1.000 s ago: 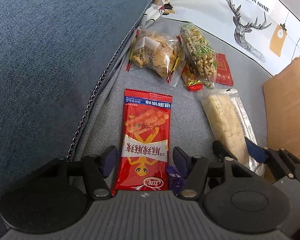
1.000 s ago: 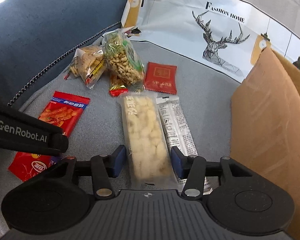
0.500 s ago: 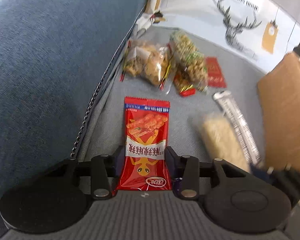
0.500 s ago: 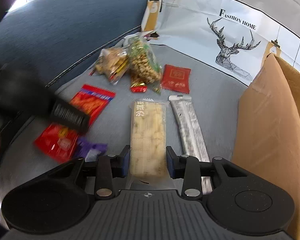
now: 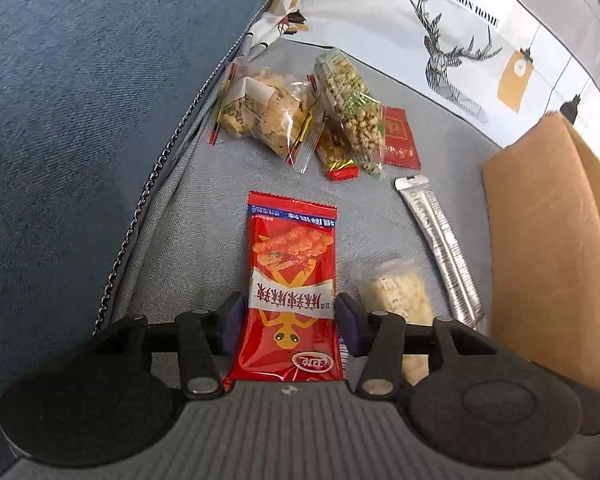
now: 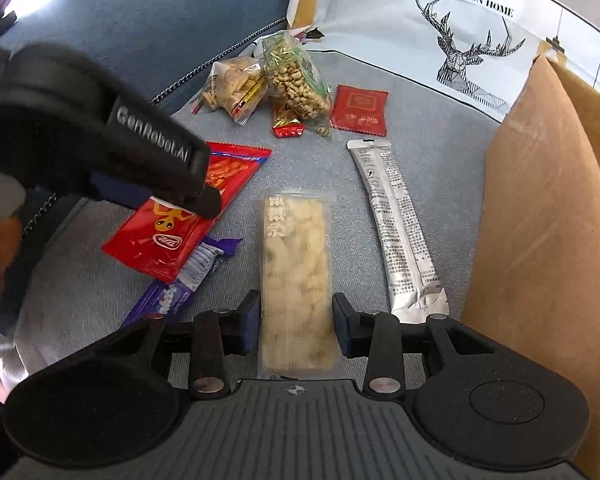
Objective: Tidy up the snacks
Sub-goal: 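Grasp the red snack packet with left tool while right tool grasps the clear white-snack packet, then lift both packets and carry them over the cardboard box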
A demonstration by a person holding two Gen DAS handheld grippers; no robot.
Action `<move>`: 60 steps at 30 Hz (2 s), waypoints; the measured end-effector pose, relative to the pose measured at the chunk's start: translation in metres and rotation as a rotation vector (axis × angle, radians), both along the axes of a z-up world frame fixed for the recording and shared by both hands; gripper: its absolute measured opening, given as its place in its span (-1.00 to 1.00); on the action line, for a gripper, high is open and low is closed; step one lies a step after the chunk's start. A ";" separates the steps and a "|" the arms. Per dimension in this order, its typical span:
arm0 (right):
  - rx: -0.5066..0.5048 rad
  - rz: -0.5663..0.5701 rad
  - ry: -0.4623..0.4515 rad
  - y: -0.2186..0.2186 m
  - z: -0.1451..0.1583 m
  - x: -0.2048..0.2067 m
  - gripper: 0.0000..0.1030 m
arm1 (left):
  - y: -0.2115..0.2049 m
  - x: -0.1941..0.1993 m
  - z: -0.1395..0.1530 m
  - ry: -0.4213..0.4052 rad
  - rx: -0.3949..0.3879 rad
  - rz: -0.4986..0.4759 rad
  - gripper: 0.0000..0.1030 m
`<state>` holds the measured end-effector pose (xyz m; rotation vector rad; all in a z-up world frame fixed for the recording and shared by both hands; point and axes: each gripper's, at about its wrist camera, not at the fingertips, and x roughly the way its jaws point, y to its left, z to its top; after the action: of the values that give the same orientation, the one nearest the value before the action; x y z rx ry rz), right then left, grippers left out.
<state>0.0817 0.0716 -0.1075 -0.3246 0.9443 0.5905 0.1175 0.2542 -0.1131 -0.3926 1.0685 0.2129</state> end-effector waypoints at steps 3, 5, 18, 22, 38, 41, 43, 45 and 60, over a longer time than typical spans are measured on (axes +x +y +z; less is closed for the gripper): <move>-0.002 0.006 0.006 0.003 -0.003 0.002 -0.20 | -0.002 0.002 -0.002 0.012 0.012 -0.014 0.10; -0.002 0.005 0.007 0.005 -0.004 0.003 -0.20 | -0.005 0.003 -0.004 0.024 0.025 -0.023 0.11; 0.011 -0.009 -0.017 0.000 -0.003 0.004 -0.27 | -0.016 0.003 0.003 -0.018 0.064 -0.051 -0.02; 0.030 -0.013 -0.058 -0.005 0.011 0.000 -0.27 | -0.017 -0.003 0.012 -0.069 0.045 -0.042 -0.03; 0.175 0.008 -0.265 -0.043 0.070 -0.019 -0.27 | -0.027 -0.038 0.064 -0.365 0.036 0.029 -0.03; 0.225 0.029 -0.336 -0.056 0.084 -0.027 -0.27 | -0.031 -0.046 0.075 -0.421 0.043 0.039 -0.03; 0.243 0.043 -0.392 -0.066 0.093 -0.031 -0.27 | -0.035 -0.049 0.080 -0.454 0.042 0.044 -0.03; 0.251 0.043 -0.442 -0.077 0.100 -0.032 -0.27 | -0.040 -0.050 0.085 -0.483 0.051 0.046 -0.03; 0.273 -0.110 -0.509 -0.165 0.119 -0.001 -0.27 | -0.088 -0.032 0.096 -0.586 -0.019 -0.004 -0.03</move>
<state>0.0805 -0.0930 0.0112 -0.1628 0.3826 0.4956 0.0854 0.1664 -0.0169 -0.4347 0.4949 0.0743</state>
